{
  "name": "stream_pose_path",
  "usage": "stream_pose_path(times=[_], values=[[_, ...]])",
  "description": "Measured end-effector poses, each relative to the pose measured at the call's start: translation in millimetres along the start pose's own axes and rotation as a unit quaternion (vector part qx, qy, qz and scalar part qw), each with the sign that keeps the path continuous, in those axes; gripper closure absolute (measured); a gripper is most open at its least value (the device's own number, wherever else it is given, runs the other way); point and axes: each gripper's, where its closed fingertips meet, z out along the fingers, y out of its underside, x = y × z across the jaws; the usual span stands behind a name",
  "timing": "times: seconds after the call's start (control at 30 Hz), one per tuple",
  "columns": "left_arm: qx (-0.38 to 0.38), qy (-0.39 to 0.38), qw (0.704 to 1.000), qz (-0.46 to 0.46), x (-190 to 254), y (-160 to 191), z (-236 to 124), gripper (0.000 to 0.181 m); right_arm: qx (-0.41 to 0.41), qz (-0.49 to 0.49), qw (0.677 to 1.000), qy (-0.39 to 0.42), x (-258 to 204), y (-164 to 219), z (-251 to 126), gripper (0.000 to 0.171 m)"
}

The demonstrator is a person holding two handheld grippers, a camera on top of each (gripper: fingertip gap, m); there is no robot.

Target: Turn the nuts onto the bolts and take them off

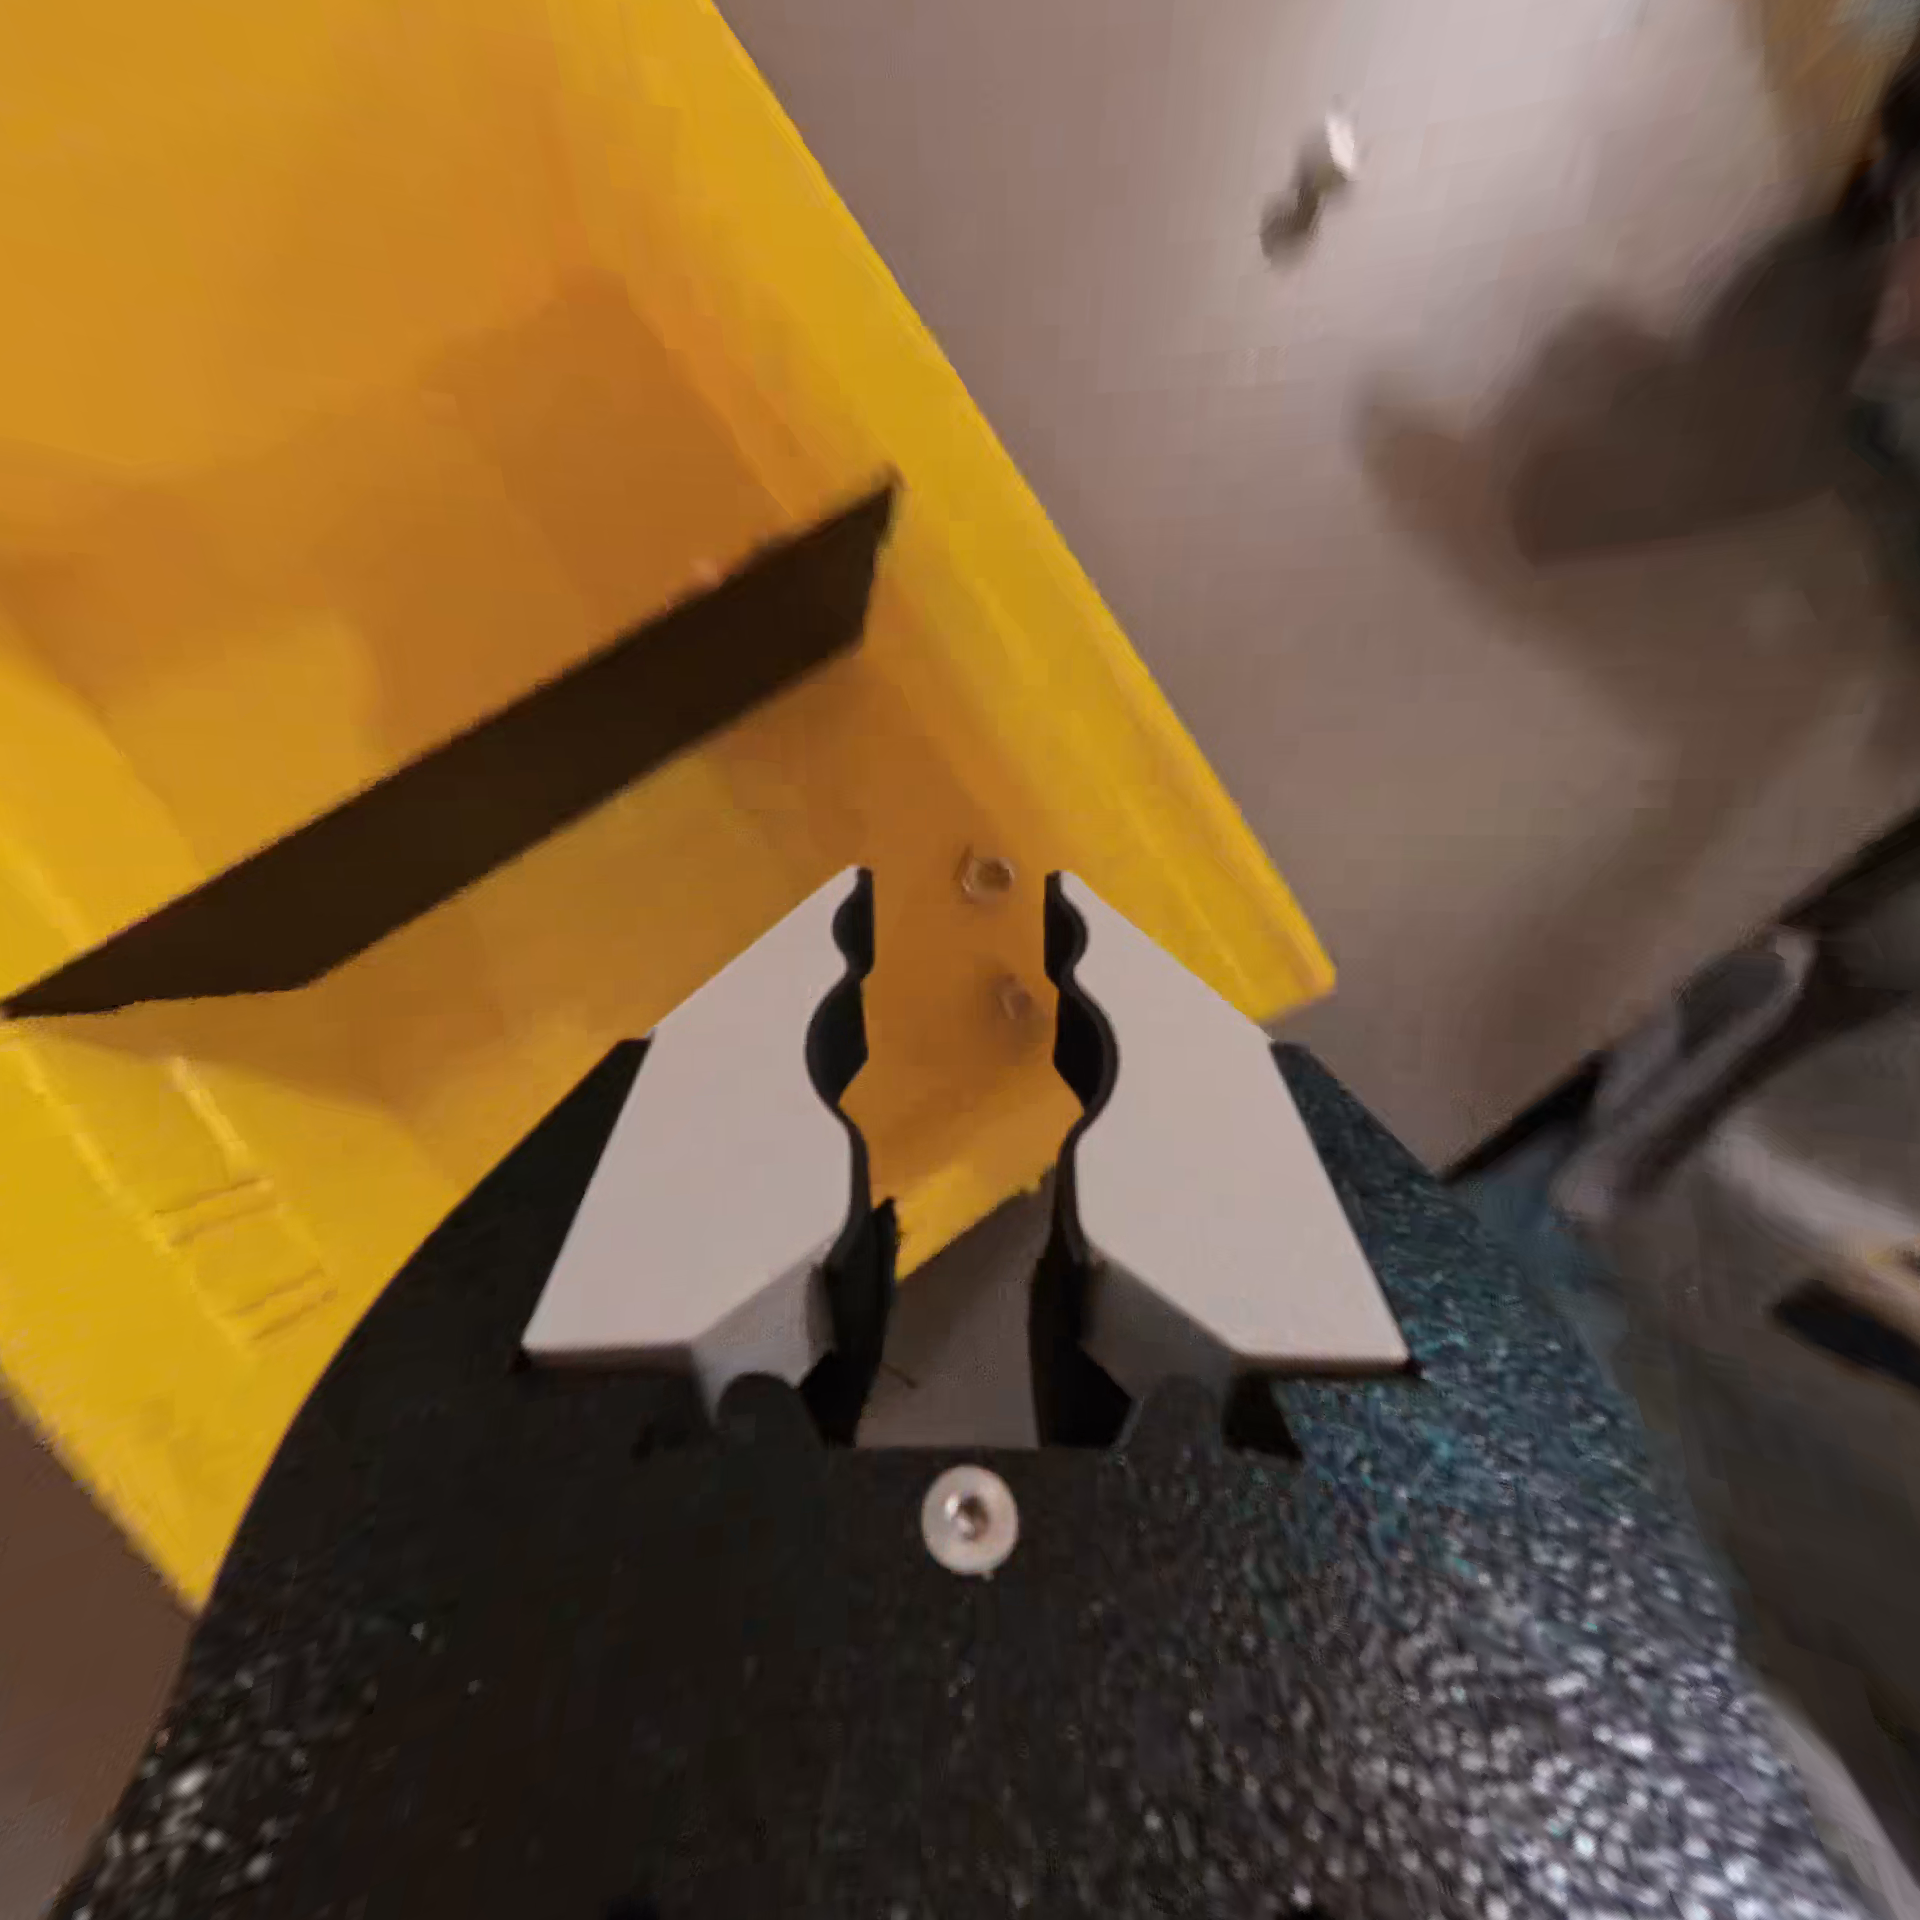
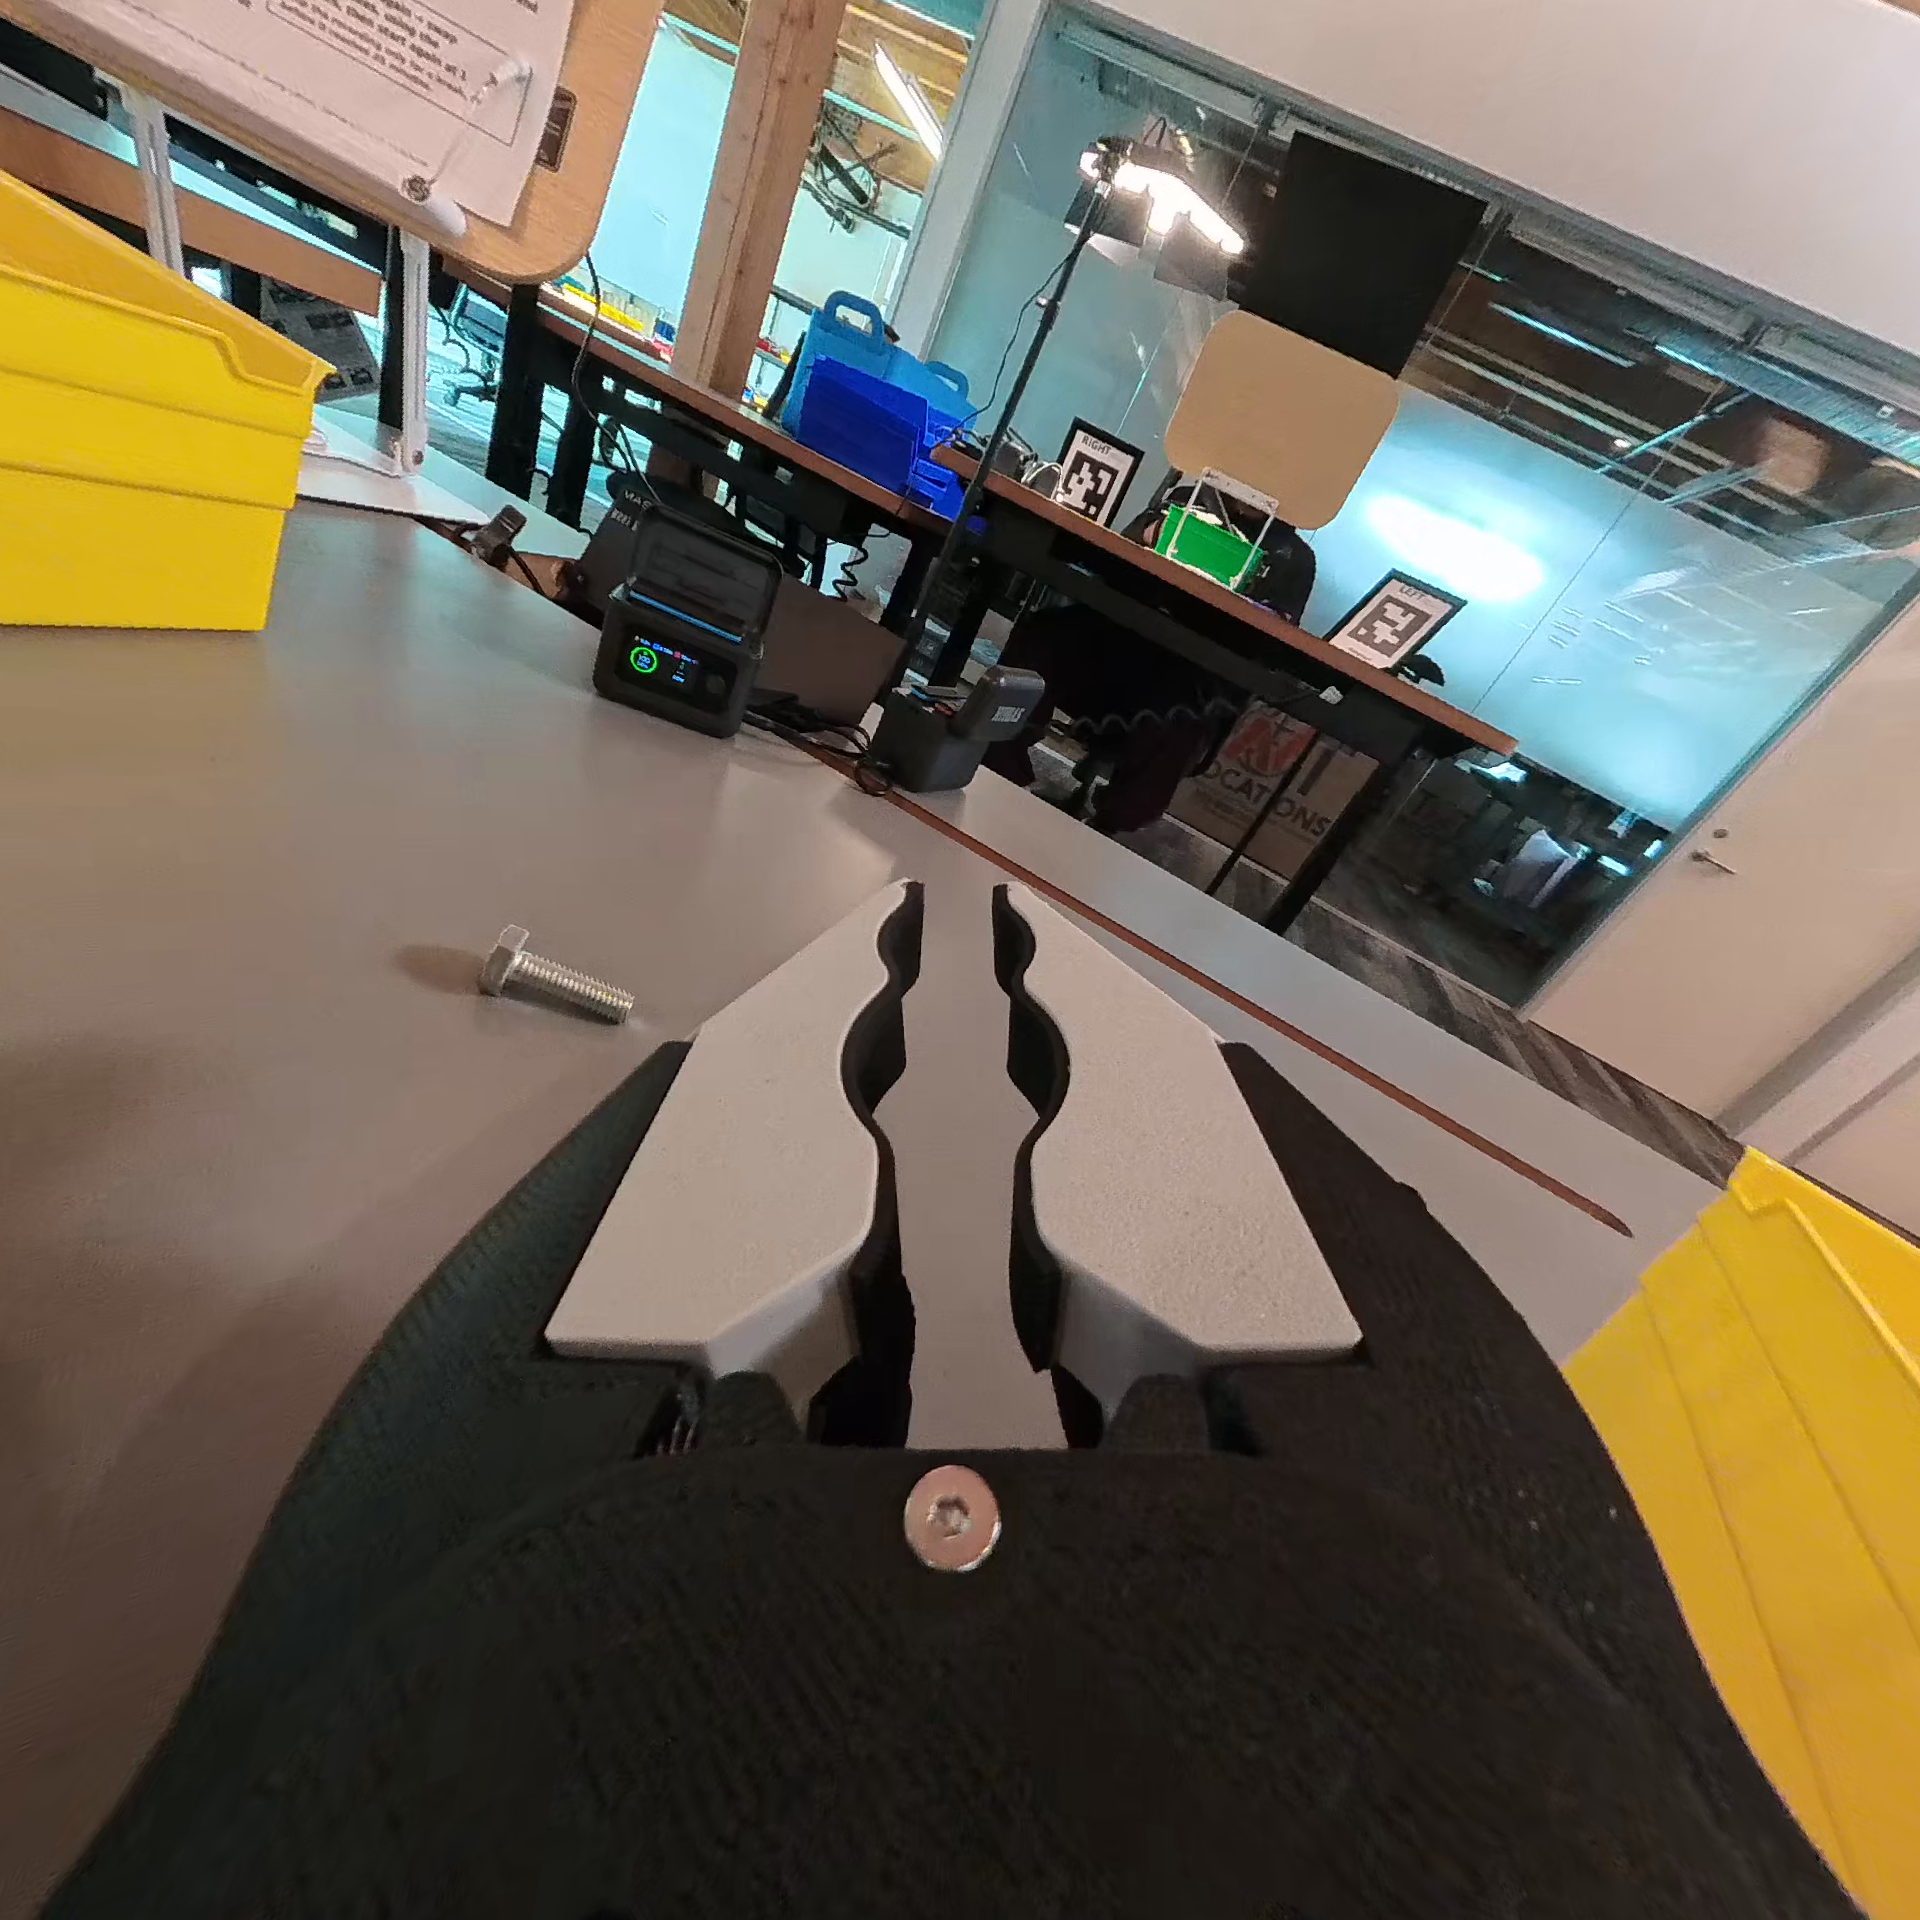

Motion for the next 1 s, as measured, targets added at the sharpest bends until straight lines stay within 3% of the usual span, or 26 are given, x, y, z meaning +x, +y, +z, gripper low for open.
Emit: stream_pose_path(times=[0.03, 0.1, 0.2, 0.33, 0.43, 0.7, 0.77, 0.83, 1.0], values=[[-0.034, 0.030, 0.999, 0.014, 6, 10, 7, 0.151, -0.001, -0.002, 1.000, -0.001, -1, 0, 0, 0.159], [-0.093, 0.063, 0.994, 0.011, 9, 26, 19, 0.152, -0.002, -0.007, 1.000, -0.004, -2, 0, 1, 0.159], [-0.181, 0.047, 0.980, -0.061, -2, 45, 31, 0.150, -0.006, -0.014, 1.000, -0.005, -4, 1, 2, 0.159], [-0.231, 0.086, 0.958, -0.146, 8, 47, 40, 0.146, -0.009, -0.017, 1.000, -0.006, -5, 1, 3, 0.159], [-0.270, 0.073, 0.948, -0.154, 8, 53, 45, 0.146, -0.010, -0.019, 1.000, -0.005, -5, 1, 3, 0.159], [-0.330, 0.078, 0.927, -0.161, 16, 65, 52, 0.147, -0.010, -0.018, 1.000, -0.003, -5, 0, 4, 0.159], [-0.343, 0.087, 0.922, -0.157, 21, 69, 54, 0.153, -0.009, -0.015, 1.000, -0.002, -4, -1, 4, 0.159], [-0.358, 0.089, 0.918, -0.147, 24, 75, 55, 0.174, -0.008, -0.012, 1.000, -0.001, -4, -1, 4, 0.159], [-0.345, 0.048, 0.931, -0.113, 14, 70, 47, 0.176, -0.002, -0.001, 1.000, 0.001, -1, -3, 3, 0.159]])
